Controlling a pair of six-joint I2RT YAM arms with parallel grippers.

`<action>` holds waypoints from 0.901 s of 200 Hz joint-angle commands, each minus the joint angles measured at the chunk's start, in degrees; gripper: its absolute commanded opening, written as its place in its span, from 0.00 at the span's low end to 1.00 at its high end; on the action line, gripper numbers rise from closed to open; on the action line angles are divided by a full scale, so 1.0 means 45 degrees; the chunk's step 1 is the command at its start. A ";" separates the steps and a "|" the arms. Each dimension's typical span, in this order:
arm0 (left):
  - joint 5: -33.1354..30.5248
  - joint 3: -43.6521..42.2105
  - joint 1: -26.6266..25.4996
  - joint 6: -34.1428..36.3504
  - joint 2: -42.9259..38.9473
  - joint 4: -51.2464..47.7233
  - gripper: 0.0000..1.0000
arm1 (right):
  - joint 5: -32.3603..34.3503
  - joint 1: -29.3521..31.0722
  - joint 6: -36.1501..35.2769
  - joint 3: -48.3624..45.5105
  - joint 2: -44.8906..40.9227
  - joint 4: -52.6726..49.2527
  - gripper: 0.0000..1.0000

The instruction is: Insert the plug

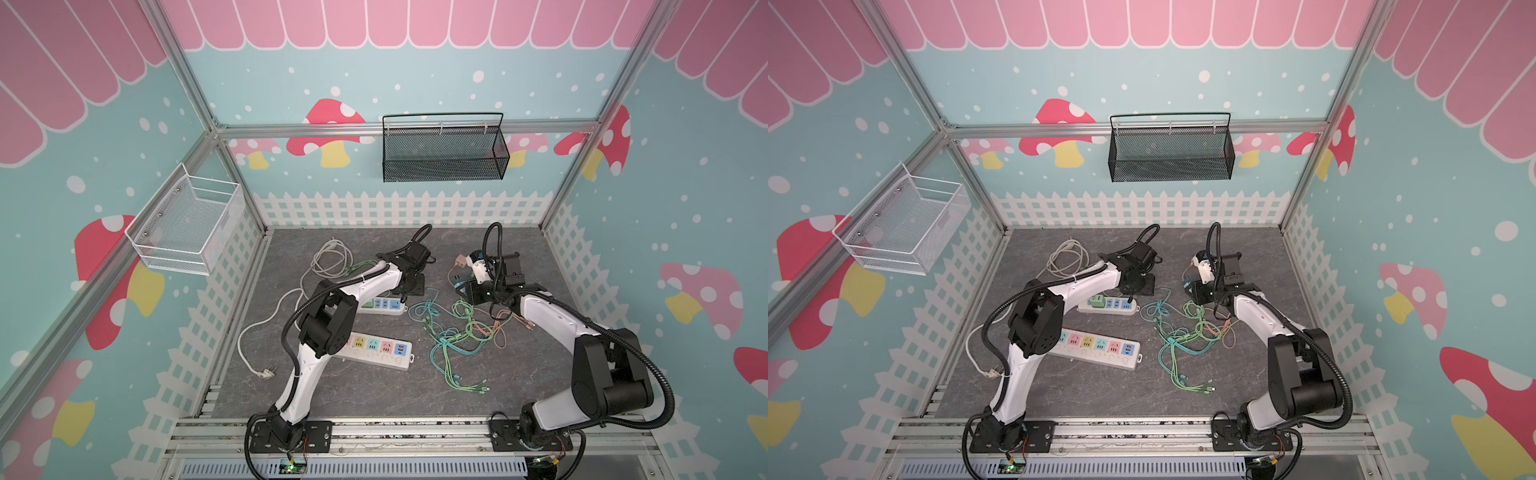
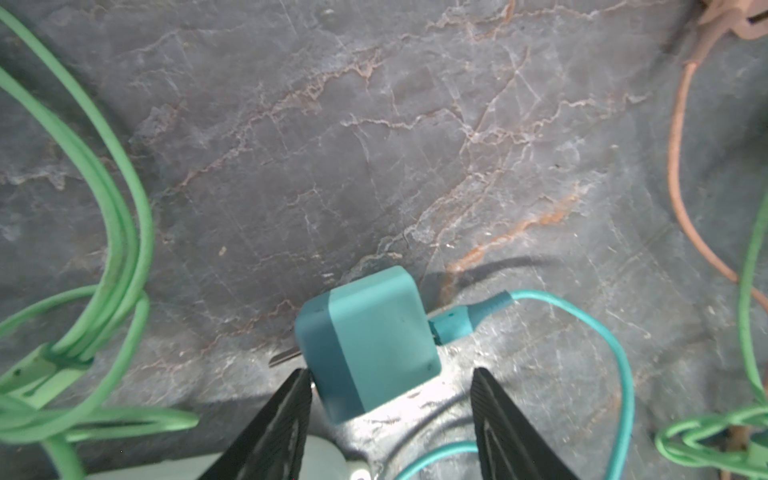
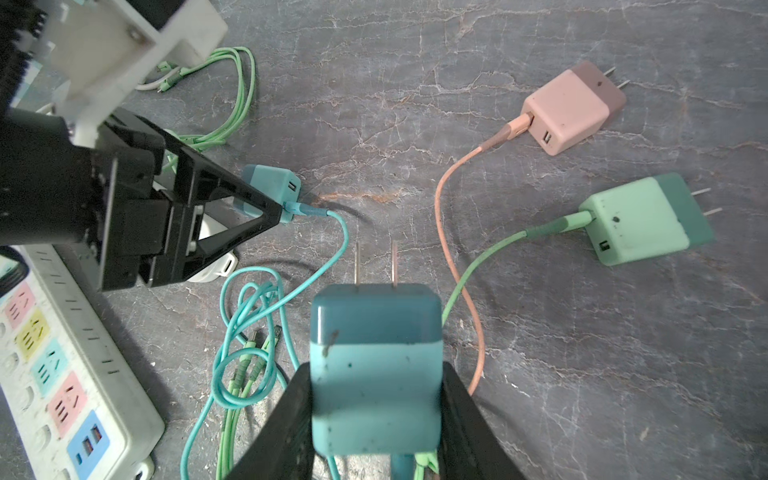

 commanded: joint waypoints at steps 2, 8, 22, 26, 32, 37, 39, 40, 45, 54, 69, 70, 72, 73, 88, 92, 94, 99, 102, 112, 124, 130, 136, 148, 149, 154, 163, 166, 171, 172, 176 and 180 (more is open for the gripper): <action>-0.0385 0.0405 0.0159 -0.0237 0.0367 -0.0451 0.60 | -0.0275 -0.0034 0.0091 -0.0184 -0.0404 0.0293 0.23; -0.0345 0.0463 0.0195 -0.0237 0.0421 -0.0444 0.59 | -0.0278 -0.0022 0.0072 -0.0199 -0.0404 0.0294 0.23; -0.0306 0.0576 0.0242 -0.0233 0.0539 -0.0511 0.56 | -0.0236 -0.0034 0.0070 -0.0199 -0.0434 0.0291 0.23; -0.0306 0.0595 0.0270 -0.0237 0.0560 -0.0545 0.55 | -0.0245 -0.0018 0.0050 -0.0204 -0.0443 0.0293 0.23; -0.0306 0.0619 0.0275 -0.0219 0.0585 -0.0536 0.55 | -0.0238 -0.0019 0.0056 -0.0204 -0.0443 0.0283 0.23; -0.0325 0.0638 0.0287 -0.0201 0.0604 -0.0547 0.54 | -0.0246 -0.0029 0.0063 -0.0204 -0.0443 0.0293 0.23; -0.0310 0.0646 0.0279 -0.0189 0.0608 -0.0553 0.54 | -0.0253 -0.0029 0.0061 -0.0199 -0.0443 0.0293 0.23; -0.0318 0.0650 0.0277 -0.0184 0.0609 -0.0554 0.54 | -0.0255 -0.0039 0.0054 -0.0201 -0.0443 0.0293 0.23; -0.0297 0.0654 0.0305 -0.0151 0.0645 -0.0536 0.53 | -0.0256 -0.0029 0.0052 -0.0204 -0.0443 0.0291 0.23; -0.0267 0.0708 0.0301 -0.0087 0.0701 -0.0555 0.52 | -0.0271 -0.0028 0.0061 -0.0201 -0.0451 0.0300 0.23; -0.0170 0.0830 0.0315 0.0026 0.0821 -0.0628 0.50 | -0.0276 -0.0029 0.0063 -0.0204 -0.0426 0.0294 0.23; -0.0160 0.0840 0.0315 0.0041 0.0823 -0.0631 0.50 | -0.0276 -0.0029 0.0065 -0.0204 -0.0425 0.0293 0.23; -0.0152 0.0862 0.0325 0.0052 0.0838 -0.0642 0.50 | -0.0266 -0.0029 0.0056 -0.0204 -0.0424 0.0293 0.23; -0.0151 0.0866 0.0330 0.0064 0.0851 -0.0648 0.49 | -0.0273 -0.0034 0.0049 -0.0204 -0.0424 0.0293 0.23; -0.0028 0.0916 0.0333 0.0204 0.0916 -0.0683 0.45 | -0.0244 -0.0026 0.0053 -0.0204 -0.0424 0.0293 0.23; -0.0001 0.0909 0.0319 0.0241 0.0921 -0.0696 0.44 | -0.0249 -0.0013 0.0052 -0.0204 -0.0424 0.0291 0.23; 0.0005 0.0909 0.0316 0.0263 0.0917 -0.0693 0.43 | -0.0249 -0.0025 0.0048 -0.0204 -0.0433 0.0278 0.23; 0.0050 0.0908 0.0333 0.0303 0.0924 -0.0698 0.43 | -0.0238 -0.0028 0.0061 -0.0204 -0.0435 0.0274 0.23; 0.0076 0.0913 0.0325 0.0341 0.0922 -0.0693 0.42 | -0.0249 -0.0024 0.0051 -0.0204 -0.0430 0.0274 0.23; 0.0171 0.0877 0.0321 0.0440 0.0886 -0.0710 0.40 | -0.0217 -0.0019 0.0047 -0.0204 -0.0428 0.0285 0.23; 0.0347 0.0815 0.0308 0.0603 0.0778 -0.0692 0.37 | -0.0197 -0.0029 0.0056 -0.0184 -0.0425 0.0283 0.23; 0.0376 0.0809 0.0292 0.0702 0.0730 -0.0694 0.36 | -0.0182 -0.0029 0.0055 -0.0184 -0.0436 0.0293 0.23; 0.0407 0.0755 0.0282 0.0787 0.0674 -0.0697 0.35 | -0.0168 -0.0029 0.0047 -0.0166 -0.0417 0.0278 0.23; 0.0402 0.0706 0.0261 0.0928 0.0600 -0.0709 0.34 | -0.0127 -0.0028 0.0052 -0.0139 -0.0385 0.0275 0.23; 0.0400 0.0700 0.0278 0.0922 0.0595 -0.0720 0.34 | -0.0113 -0.0029 0.0059 -0.0142 -0.0375 0.0274 0.23; 0.0388 0.0675 0.0292 0.0968 0.0575 -0.0712 0.34 | -0.0119 -0.0039 0.0057 -0.0127 -0.0365 0.0274 0.23; 0.0398 0.0650 0.0294 0.0993 0.0512 -0.0717 0.35 | -0.0086 -0.0031 0.0062 -0.0118 -0.0384 0.0276 0.23; 0.0437 0.0644 0.0281 0.1010 0.0512 -0.0717 0.36 | -0.0098 -0.0034 0.0066 -0.0125 -0.0385 0.0279 0.23; 0.0507 0.0651 0.0283 0.1013 0.0493 -0.0703 0.37 | -0.0046 -0.0029 0.0069 -0.0126 -0.0399 0.0279 0.23; 0.0531 0.0653 0.0299 0.1013 0.0492 -0.0698 0.38 | -0.0034 -0.0029 0.0067 -0.0126 -0.0402 0.0276 0.23; 0.0613 0.0676 0.0306 0.0985 0.0474 -0.0674 0.40 | 0.0002 -0.0027 0.0076 -0.0144 -0.0419 0.0303 0.23; 0.0710 0.0712 0.0321 0.0948 0.0473 -0.0627 0.42 | 0.0036 -0.0030 0.0072 -0.0135 -0.0438 0.0294 0.23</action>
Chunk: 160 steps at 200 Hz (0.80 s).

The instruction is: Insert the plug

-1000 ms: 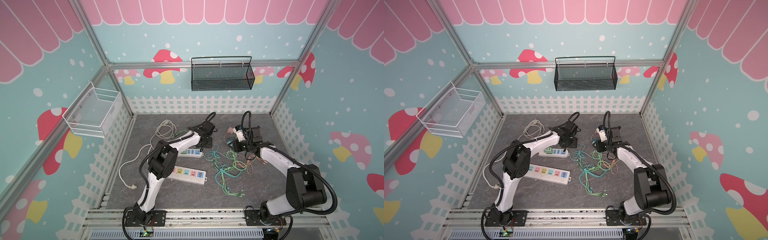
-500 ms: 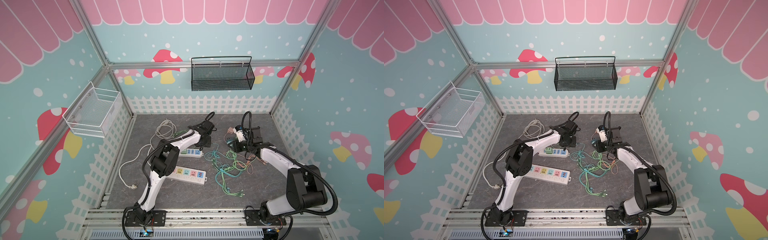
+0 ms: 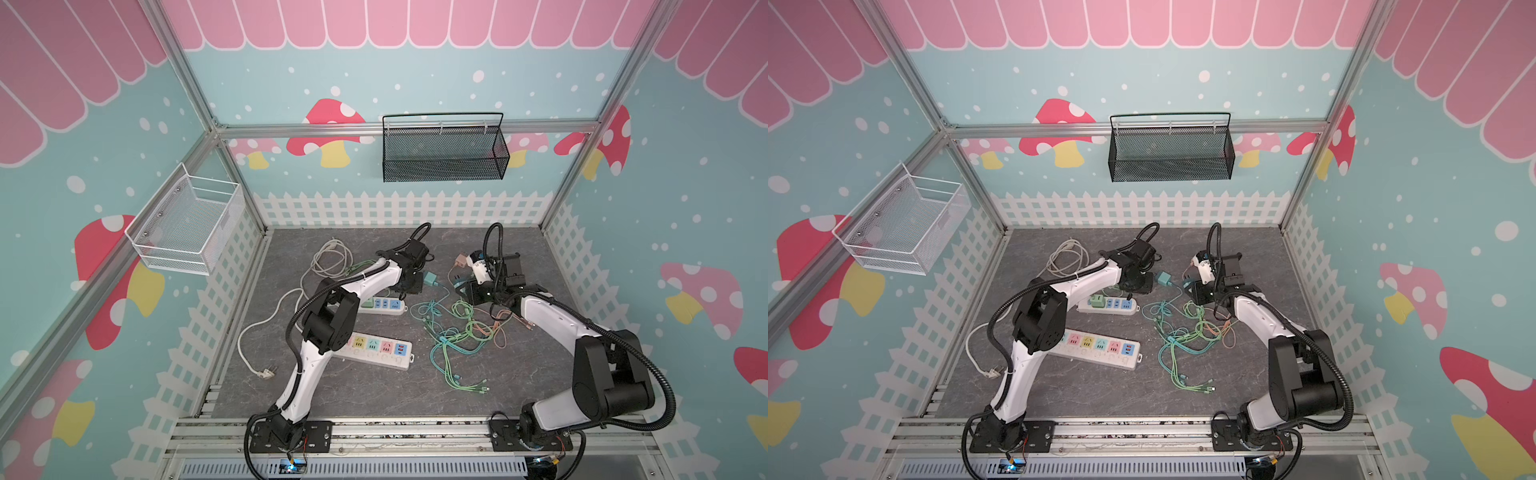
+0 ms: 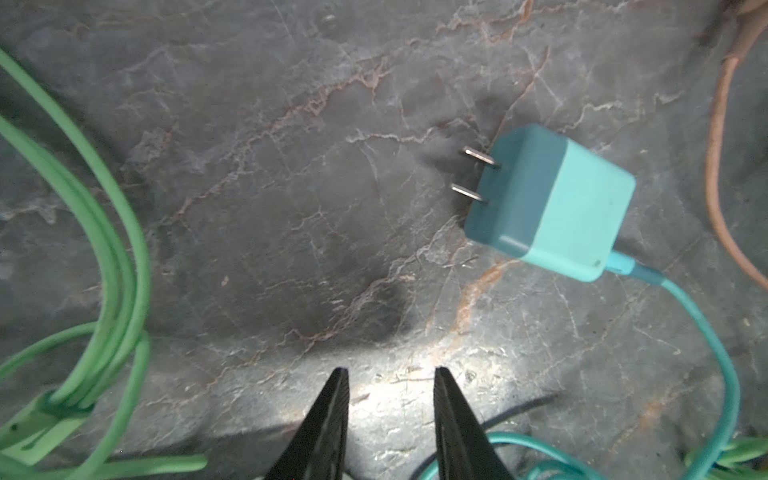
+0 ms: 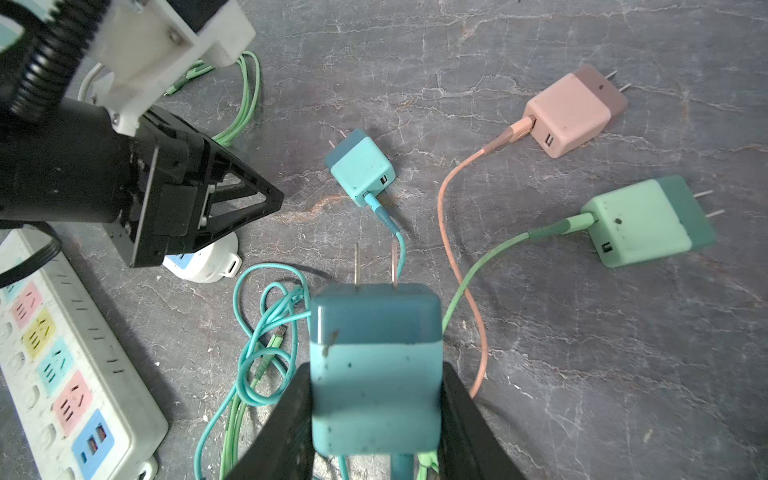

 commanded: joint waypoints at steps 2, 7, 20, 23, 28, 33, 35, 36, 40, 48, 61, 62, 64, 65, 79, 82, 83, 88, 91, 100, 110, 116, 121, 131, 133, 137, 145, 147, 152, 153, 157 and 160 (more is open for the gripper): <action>0.0429 -0.0020 0.0059 0.0185 -0.0071 -0.0141 0.43 | 0.0090 -0.0034 0.0029 -0.0046 -0.0335 0.0191 0.23; 0.0532 0.0076 0.0072 0.0094 -0.0054 -0.0092 0.46 | 0.0100 -0.0034 0.0030 -0.0057 -0.0357 0.0191 0.23; 0.0963 0.0466 0.0077 -0.0197 0.0072 -0.0013 0.53 | 0.0110 -0.0017 0.0057 -0.0055 -0.0397 0.0221 0.23; 0.1063 0.0575 0.0087 -0.0289 0.0125 -0.0003 0.55 | 0.0119 -0.0028 0.0063 -0.0072 -0.0412 0.0231 0.23; 0.1175 0.0798 0.0078 -0.0474 0.0203 -0.0001 0.57 | 0.0117 -0.0028 0.0075 -0.0077 -0.0444 0.0245 0.23; 0.1280 0.0987 0.0096 -0.0676 0.0266 0.0026 0.60 | 0.0168 -0.0037 0.0100 -0.0114 -0.0491 0.0298 0.23; 0.1313 0.1065 0.0082 -0.0753 0.0291 0.0050 0.61 | 0.0173 -0.0023 0.0103 -0.0125 -0.0502 0.0303 0.23; 0.1344 0.1101 0.0070 -0.0798 0.0305 0.0053 0.62 | 0.0176 -0.0026 0.0104 -0.0130 -0.0497 0.0315 0.23; 0.1428 0.1221 0.0067 -0.0986 0.0360 0.0094 0.64 | 0.0197 -0.0014 0.0142 -0.0153 -0.0520 0.0342 0.23; 0.1571 0.1409 0.0046 -0.1303 0.0425 0.0242 0.67 | 0.0311 -0.0028 0.0191 -0.0203 -0.0589 0.0391 0.23; 0.1757 0.1589 0.0021 -0.1926 0.0550 0.0639 0.70 | 0.0442 -0.0029 0.0293 -0.0318 -0.0716 0.0546 0.23; 0.1791 0.1597 0.0030 -0.1990 0.0561 0.0670 0.70 | 0.0457 -0.0029 0.0307 -0.0334 -0.0741 0.0564 0.23; 0.1812 0.1618 0.0026 -0.2087 0.0580 0.0718 0.70 | 0.0484 -0.0029 0.0345 -0.0373 -0.0775 0.0621 0.23; 0.1828 0.1622 0.0032 -0.2159 0.0596 0.0759 0.70 | 0.0507 -0.0029 0.0343 -0.0381 -0.0790 0.0640 0.23; 0.1995 0.1655 0.0024 -0.3033 0.0752 0.1337 0.72 | 0.0724 -0.0025 0.0497 -0.0573 -0.0983 0.0897 0.23; 0.2066 0.1646 0.0034 -0.3224 0.0793 0.1492 0.72 | 0.0791 -0.0029 0.0538 -0.0625 -0.1030 0.0953 0.23; 0.2082 0.1626 0.0036 -0.3294 0.0810 0.1536 0.72 | 0.0839 -0.0024 0.0560 -0.0649 -0.1061 0.0992 0.23; 0.2154 0.1636 0.0034 -0.3640 0.0886 0.1741 0.72 | 0.0930 -0.0019 0.0609 -0.0699 -0.1127 0.1060 0.23; 0.2188 0.1671 0.0035 -0.3857 0.0944 0.1847 0.73 | 0.0983 -0.0033 0.0644 -0.0761 -0.1182 0.1110 0.23; 0.2293 0.1702 0.0005 -0.4447 0.1088 0.2107 0.73 | 0.1095 -0.0033 0.0719 -0.0889 -0.1351 0.1257 0.22; 0.2189 0.1770 -0.0036 -0.4963 0.1217 0.2324 0.74 | 0.1117 -0.0015 0.0786 -0.1007 -0.1484 0.1386 0.22; 0.2092 0.1830 -0.0086 -0.5238 0.1306 0.2379 0.75 | 0.1099 -0.0023 0.0808 -0.1077 -0.1563 0.1444 0.22; 0.2017 0.1911 -0.0123 -0.5408 0.1377 0.2429 0.75 | 0.1095 -0.0019 0.0833 -0.1110 -0.1603 0.1475 0.22; 0.1836 0.2099 -0.0186 -0.5759 0.1523 0.2415 0.75 | 0.1115 -0.0027 0.0838 -0.1168 -0.1679 0.1503 0.22; 0.1769 0.2120 -0.0208 -0.5827 0.1538 0.2419 0.75 | 0.1116 -0.0024 0.0840 -0.1180 -0.1683 0.1501 0.22; 0.1680 0.2175 -0.0227 -0.6003 0.1604 0.2421 0.77 | 0.1123 -0.0029 0.0848 -0.1207 -0.1716 0.1500 0.22; 0.1573 0.2277 -0.0254 -0.6311 0.1717 0.2418 0.79 | 0.1163 -0.0029 0.0845 -0.1247 -0.1769 0.1490 0.22; 0.1542 0.2325 -0.0259 -0.6400 0.1753 0.2420 0.79 | 0.1157 -0.0029 0.0847 -0.1258 -0.1783 0.1497 0.22; 0.1469 0.2402 -0.0284 -0.6573 0.1836 0.2421 0.80 | 0.1164 -0.0029 0.0838 -0.1273 -0.1799 0.1500 0.22; 0.1452 0.2424 -0.0299 -0.6609 0.1839 0.2421 0.80 | 0.1160 -0.0029 0.0843 -0.1281 -0.1800 0.1500 0.22; 0.1414 0.2498 -0.0297 -0.6753 0.1905 0.2411 0.80 | 0.1164 -0.0018 0.0847 -0.1298 -0.1818 0.1497 0.22; 0.1388 0.2523 -0.0302 -0.6853 0.1960 0.2415 0.80 | 0.1146 -0.0013 0.0850 -0.1307 -0.1830 0.1499 0.22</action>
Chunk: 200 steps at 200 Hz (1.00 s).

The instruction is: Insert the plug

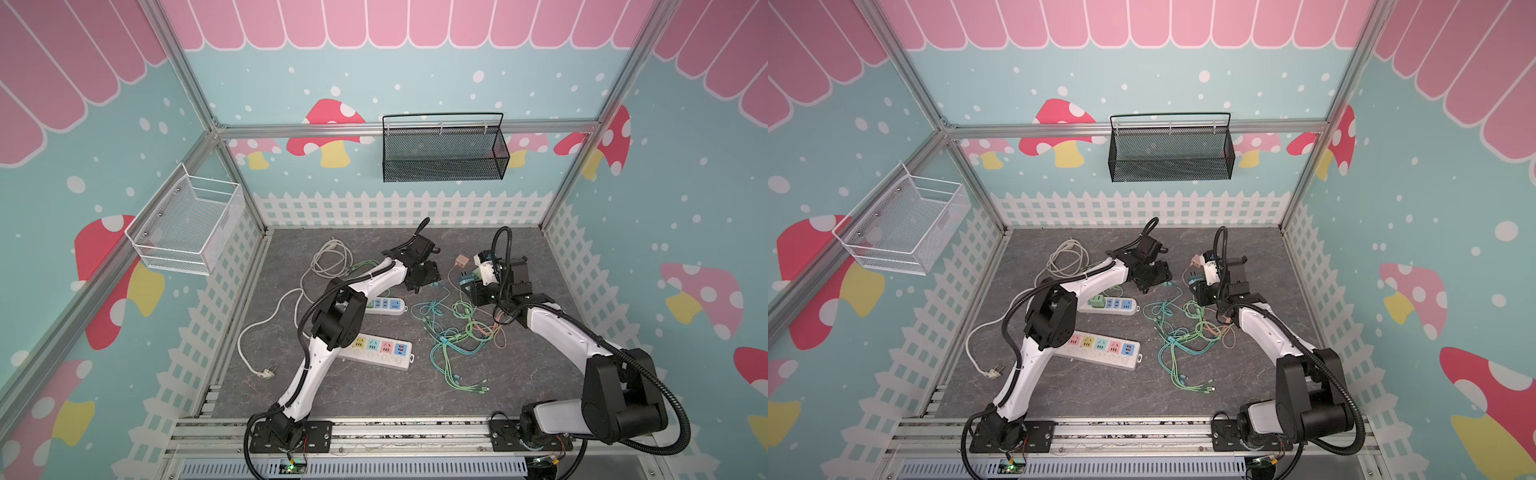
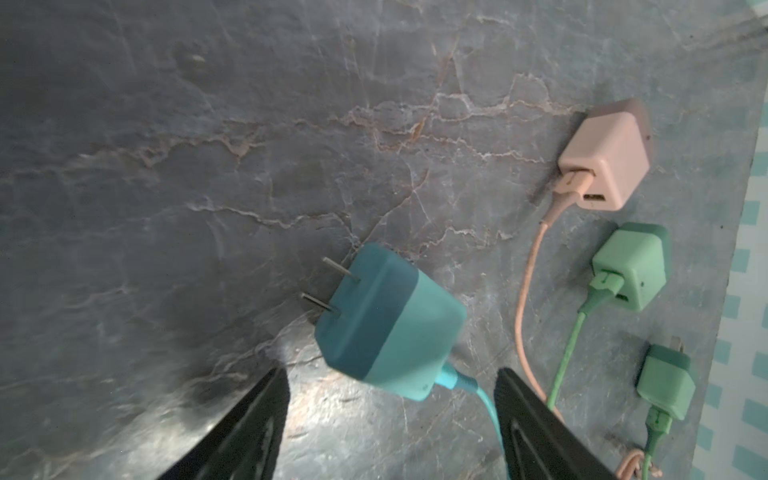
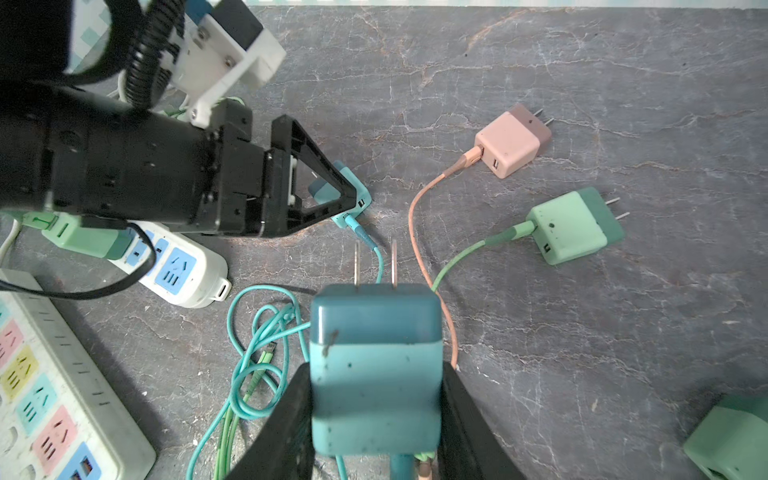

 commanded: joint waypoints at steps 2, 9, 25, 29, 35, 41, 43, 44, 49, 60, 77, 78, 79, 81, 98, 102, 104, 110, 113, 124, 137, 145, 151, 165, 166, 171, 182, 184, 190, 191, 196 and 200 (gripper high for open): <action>-0.0515 0.0697 -0.0155 -0.1758 0.0391 0.0316 0.80 | 0.0107 -0.0027 0.0168 -0.0191 -0.0365 0.0387 0.22; -0.0625 0.0782 -0.0179 -0.1972 0.0464 0.0296 0.80 | 0.0087 -0.0029 0.0186 -0.0219 -0.0410 0.0397 0.22; -0.1017 0.0964 -0.0249 -0.2406 0.0586 0.0299 0.80 | -0.0017 -0.0029 0.0255 -0.0277 -0.0471 0.0456 0.22; -0.1105 0.1018 -0.0250 -0.2471 0.0616 0.0291 0.80 | -0.0064 -0.0024 0.0280 -0.0312 -0.0495 0.0465 0.22; -0.1209 0.1132 -0.0273 -0.2571 0.0683 0.0272 0.80 | -0.0070 -0.0027 0.0285 -0.0346 -0.0515 0.0484 0.22; -0.1351 0.1279 -0.0294 -0.2633 0.0780 0.0229 0.80 | -0.0089 -0.0012 0.0316 -0.0376 -0.0541 0.0516 0.22; -0.1404 0.1334 -0.0298 -0.2657 0.0823 0.0188 0.80 | -0.0099 -0.0021 0.0320 -0.0376 -0.0540 0.0520 0.22; -0.1442 0.1382 -0.0299 -0.2657 0.0837 0.0145 0.80 | -0.0104 -0.0025 0.0322 -0.0386 -0.0540 0.0522 0.22; -0.1564 0.1569 -0.0314 -0.2711 0.0972 -0.0025 0.80 | -0.0116 -0.0028 0.0334 -0.0410 -0.0558 0.0524 0.22; -0.1654 0.2098 -0.0303 -0.2681 0.1331 -0.0373 0.78 | -0.0148 -0.0019 0.0343 -0.0444 -0.0578 0.0540 0.22; -0.1807 0.3166 -0.0327 -0.2495 0.1998 -0.1282 0.73 | -0.0202 -0.0029 0.0358 -0.0503 -0.0617 0.0558 0.21; -0.1810 0.3216 -0.0333 -0.2479 0.2029 -0.1312 0.73 | -0.0215 -0.0029 0.0362 -0.0510 -0.0632 0.0552 0.21; -0.1801 0.3260 -0.0326 -0.2471 0.2065 -0.1357 0.73 | -0.0215 -0.0029 0.0362 -0.0510 -0.0632 0.0552 0.21; -0.1775 0.3357 -0.0321 -0.2445 0.2145 -0.1429 0.72 | -0.0222 -0.0029 0.0363 -0.0522 -0.0636 0.0576 0.22; -0.1811 0.3599 -0.0388 -0.2198 0.2440 -0.1680 0.67 | -0.0265 -0.0029 0.0407 -0.0635 -0.0686 0.0653 0.21; -0.1860 0.3598 -0.0408 -0.2124 0.2479 -0.1710 0.66 | -0.0271 -0.0032 0.0402 -0.0680 -0.0695 0.0679 0.21; -0.1878 0.3608 -0.0419 -0.2066 0.2488 -0.1737 0.66 | -0.0267 -0.0025 0.0402 -0.0696 -0.0720 0.0695 0.21; -0.1971 0.3598 -0.0451 -0.1940 0.2538 -0.1825 0.64 | -0.0264 -0.0032 0.0402 -0.0742 -0.0715 0.0700 0.22; -0.2025 0.3598 -0.0460 -0.1863 0.2565 -0.1872 0.64 | -0.0265 -0.0030 0.0402 -0.0741 -0.0725 0.0700 0.22; -0.2290 0.3575 -0.0508 -0.1630 0.2654 -0.2148 0.62 | -0.0237 -0.0024 0.0388 -0.0801 -0.0769 0.0700 0.22; -0.2493 0.3405 -0.0505 -0.1401 0.2686 -0.2301 0.60 | -0.0226 -0.0024 0.0365 -0.0845 -0.0827 0.0693 0.21; -0.2597 0.3232 -0.0498 -0.1280 0.2677 -0.2338 0.58 | -0.0226 -0.0027 0.0348 -0.0864 -0.0866 0.0685 0.21; -0.2647 0.3100 -0.0500 -0.1174 0.2630 -0.2340 0.57 | -0.0226 -0.0031 0.0343 -0.0879 -0.0888 0.0680 0.21; -0.2698 0.2847 -0.0500 -0.0823 0.2505 -0.2358 0.54 | -0.0237 -0.0028 0.0325 -0.0902 -0.0910 0.0685 0.21; -0.2695 0.2832 -0.0497 -0.0803 0.2498 -0.2368 0.54 | -0.0241 -0.0028 0.0324 -0.0903 -0.0910 0.0683 0.21; -0.2738 0.2748 -0.0499 -0.0643 0.2435 -0.2384 0.52 | -0.0229 -0.0019 0.0324 -0.0904 -0.0913 0.0680 0.21; -0.2831 0.2579 -0.0511 -0.0283 0.2311 -0.2482 0.50 | -0.0226 -0.0019 0.0324 -0.0904 -0.0892 0.0695 0.21; -0.2848 0.2562 -0.0514 -0.0224 0.2285 -0.2501 0.49 | -0.0226 -0.0032 0.0324 -0.0904 -0.0891 0.0699 0.21; -0.2902 0.2446 -0.0524 0.0000 0.2206 -0.2556 0.48 | -0.0241 -0.0029 0.0324 -0.0904 -0.0903 0.0700 0.21; -0.2914 0.2426 -0.0529 0.0038 0.2182 -0.2555 0.48 | -0.0243 -0.0029 0.0324 -0.0904 -0.0897 0.0700 0.21; -0.2924 0.2329 -0.0515 0.0233 0.2101 -0.2571 0.46 | -0.0246 -0.0013 0.0334 -0.0904 -0.0872 0.0700 0.21; -0.2950 0.2265 -0.0513 0.0392 0.2039 -0.2583 0.46 | -0.0246 -0.0026 0.0324 -0.0904 -0.0862 0.0700 0.21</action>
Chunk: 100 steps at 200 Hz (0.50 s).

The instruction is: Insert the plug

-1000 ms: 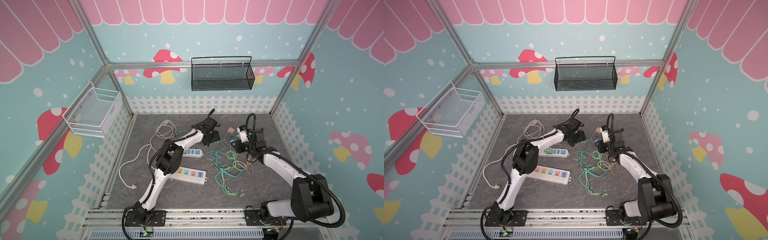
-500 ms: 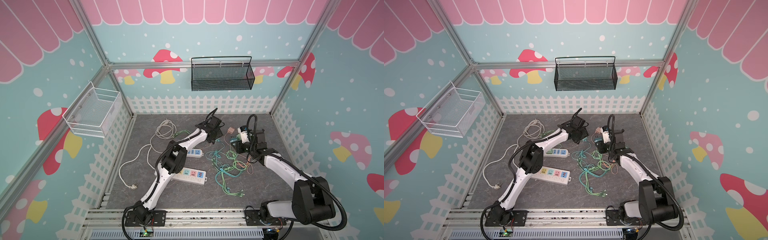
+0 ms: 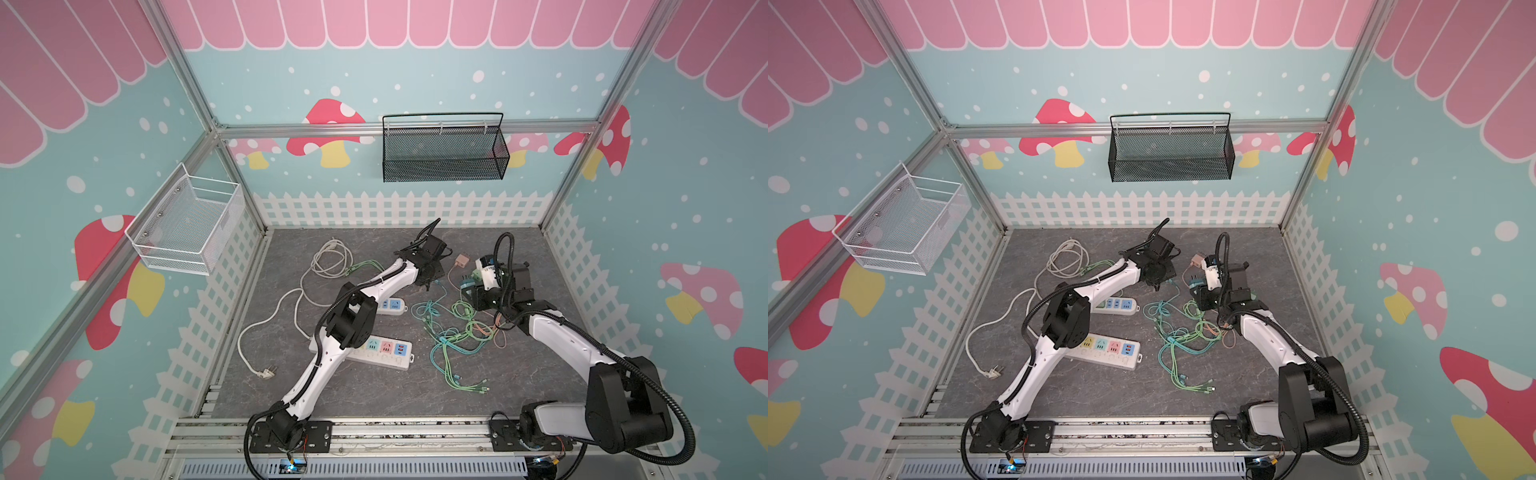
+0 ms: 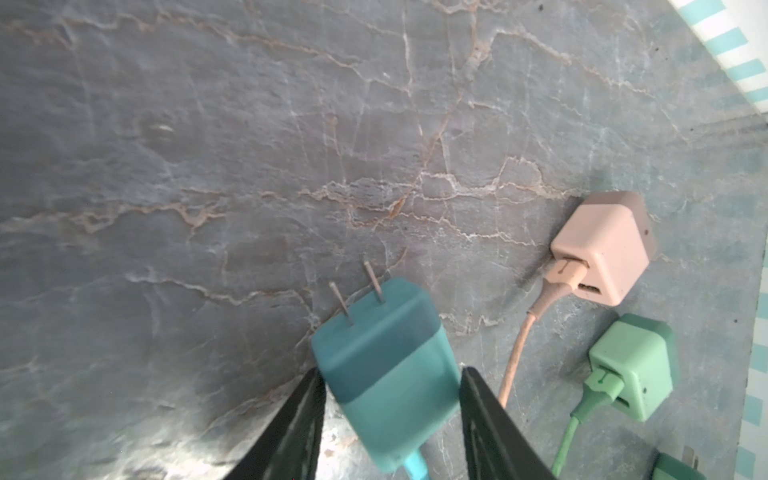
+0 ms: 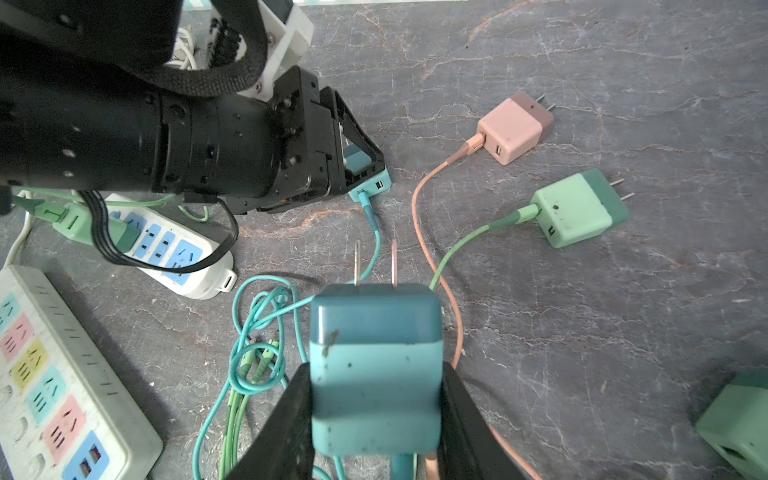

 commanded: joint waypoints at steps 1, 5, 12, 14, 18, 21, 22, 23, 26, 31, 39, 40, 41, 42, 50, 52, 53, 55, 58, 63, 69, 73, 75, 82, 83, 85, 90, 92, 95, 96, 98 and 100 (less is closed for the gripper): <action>-0.0801 -0.0914 -0.0052 0.1217 0.0044 -0.1709 0.45 | -0.0149 -0.0018 0.0052 -0.0092 -0.0269 0.0277 0.21; -0.0832 -0.0987 -0.0046 0.1373 -0.0025 -0.1760 0.45 | -0.0158 -0.0028 0.0062 -0.0107 -0.0274 0.0270 0.21; -0.0827 -0.1103 -0.0046 0.1619 -0.0140 -0.1796 0.45 | -0.0161 -0.0026 0.0071 -0.0122 -0.0296 0.0311 0.21; -0.0825 -0.1130 -0.0061 0.1704 -0.0165 -0.1800 0.44 | -0.0159 -0.0028 0.0071 -0.0129 -0.0309 0.0305 0.21; -0.0809 -0.1180 -0.0035 0.1865 -0.0193 -0.1834 0.43 | -0.0176 -0.0029 0.0071 -0.0131 -0.0332 0.0333 0.21; -0.0780 -0.1202 -0.0046 0.1988 -0.0215 -0.1867 0.43 | -0.0161 -0.0029 0.0071 -0.0141 -0.0342 0.0350 0.21; -0.0770 -0.1213 -0.0040 0.2026 -0.0217 -0.1883 0.42 | -0.0159 -0.0019 0.0071 -0.0136 -0.0357 0.0353 0.21; -0.0765 -0.1209 -0.0037 0.2065 -0.0237 -0.1901 0.42 | -0.0159 -0.0024 0.0071 -0.0134 -0.0364 0.0354 0.21; -0.0755 -0.1234 -0.0034 0.2182 -0.0255 -0.1926 0.42 | -0.0158 -0.0029 0.0071 -0.0146 -0.0385 0.0358 0.21; -0.0673 -0.1242 -0.0043 0.2403 -0.0273 -0.1970 0.42 | -0.0188 -0.0026 0.0093 -0.0151 -0.0401 0.0356 0.21; -0.0603 -0.1198 -0.0046 0.2648 -0.0274 -0.2099 0.41 | -0.0196 -0.0034 0.0091 -0.0151 -0.0430 0.0365 0.21; -0.0613 -0.1192 -0.0040 0.2678 -0.0266 -0.2126 0.41 | -0.0197 -0.0032 0.0091 -0.0151 -0.0430 0.0370 0.21; -0.0618 -0.1188 -0.0037 0.2703 -0.0262 -0.2149 0.42 | -0.0197 -0.0030 0.0101 -0.0151 -0.0430 0.0372 0.21; -0.0620 -0.1196 -0.0035 0.2716 -0.0269 -0.2161 0.42 | -0.0197 -0.0030 0.0106 -0.0151 -0.0440 0.0374 0.21; -0.0609 -0.1197 -0.0033 0.2856 -0.0267 -0.2272 0.48 | -0.0216 -0.0028 0.0110 -0.0150 -0.0468 0.0375 0.21; -0.0590 -0.1193 -0.0033 0.2882 -0.0289 -0.2271 0.51 | -0.0226 -0.0029 0.0110 -0.0150 -0.0469 0.0365 0.21; -0.0587 -0.1199 -0.0043 0.2883 -0.0283 -0.2270 0.52 | -0.0214 -0.0024 0.0110 -0.0166 -0.0469 0.0363 0.21; -0.0565 -0.1193 -0.0036 0.2884 -0.0283 -0.2275 0.55 | -0.0216 -0.0028 0.0110 -0.0169 -0.0484 0.0367 0.21; -0.0525 -0.1193 -0.0026 0.2885 -0.0292 -0.2276 0.59 | -0.0232 -0.0029 0.0128 -0.0170 -0.0488 0.0391 0.21; -0.0449 -0.1179 -0.0029 0.2885 -0.0313 -0.2270 0.64 | -0.0261 -0.0029 0.0119 -0.0189 -0.0494 0.0389 0.22; -0.0315 -0.1117 -0.0012 0.2832 -0.0287 -0.2241 0.68 | -0.0275 -0.0021 0.0130 -0.0200 -0.0523 0.0389 0.21; -0.0183 -0.1037 0.0005 0.2789 -0.0285 -0.2232 0.70 | -0.0273 -0.0020 0.0131 -0.0209 -0.0509 0.0389 0.21; -0.0098 -0.0997 -0.0009 0.2763 -0.0274 -0.2187 0.71 | -0.0265 -0.0027 0.0135 -0.0210 -0.0509 0.0383 0.21; 0.0149 -0.0887 0.0013 0.2645 -0.0243 -0.2152 0.72 | -0.0269 -0.0031 0.0146 -0.0228 -0.0528 0.0394 0.21; 0.0193 -0.0870 0.0029 0.2618 -0.0240 -0.2133 0.73 | -0.0262 -0.0030 0.0148 -0.0238 -0.0528 0.0394 0.21; 0.0270 -0.0833 0.0041 0.2569 -0.0224 -0.2109 0.73 | -0.0267 -0.0025 0.0149 -0.0246 -0.0538 0.0395 0.21; 0.0477 -0.0739 0.0055 0.2443 -0.0188 -0.2016 0.73 | -0.0263 -0.0028 0.0159 -0.0242 -0.0547 0.0413 0.21; 0.0541 -0.0712 0.0057 0.2389 -0.0182 -0.1987 0.73 | -0.0262 -0.0019 0.0168 -0.0265 -0.0547 0.0411 0.21; 0.0641 -0.0645 0.0078 0.2308 -0.0165 -0.1947 0.73 | -0.0257 -0.0028 0.0169 -0.0282 -0.0547 0.0419 0.21; 0.0663 -0.0632 0.0081 0.2284 -0.0162 -0.1933 0.73 | -0.0266 -0.0019 0.0169 -0.0285 -0.0557 0.0416 0.21; 0.0719 -0.0588 0.0068 0.2222 -0.0136 -0.1912 0.73 | -0.0268 -0.0027 0.0169 -0.0287 -0.0565 0.0424 0.21; 0.0748 -0.0543 0.0075 0.2162 -0.0125 -0.1878 0.73 | -0.0269 -0.0024 0.0169 -0.0288 -0.0566 0.0426 0.21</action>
